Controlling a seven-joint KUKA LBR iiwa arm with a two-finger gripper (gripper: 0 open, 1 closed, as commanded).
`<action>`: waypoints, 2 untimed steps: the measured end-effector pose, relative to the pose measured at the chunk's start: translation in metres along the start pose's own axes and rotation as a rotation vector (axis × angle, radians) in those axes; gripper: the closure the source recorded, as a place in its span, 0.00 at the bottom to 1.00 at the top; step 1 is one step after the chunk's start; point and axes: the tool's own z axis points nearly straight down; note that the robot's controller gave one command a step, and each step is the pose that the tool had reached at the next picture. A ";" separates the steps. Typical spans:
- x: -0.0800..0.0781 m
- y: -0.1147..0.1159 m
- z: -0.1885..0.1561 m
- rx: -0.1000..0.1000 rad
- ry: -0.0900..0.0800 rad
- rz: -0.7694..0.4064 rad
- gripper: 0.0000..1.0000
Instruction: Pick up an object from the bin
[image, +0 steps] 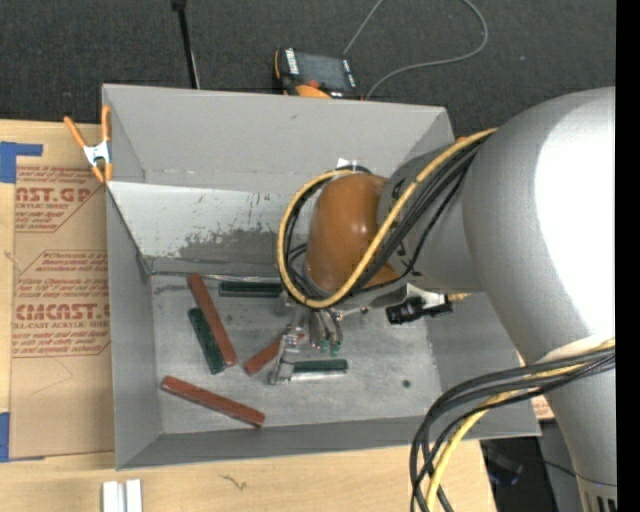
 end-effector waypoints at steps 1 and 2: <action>0.001 0.004 -0.001 -0.002 0.001 -0.005 1.00; -0.017 -0.022 -0.196 -0.003 -0.008 -0.309 1.00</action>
Offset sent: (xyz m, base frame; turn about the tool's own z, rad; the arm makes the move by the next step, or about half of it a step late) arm 0.0000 0.0000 0.0000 0.0000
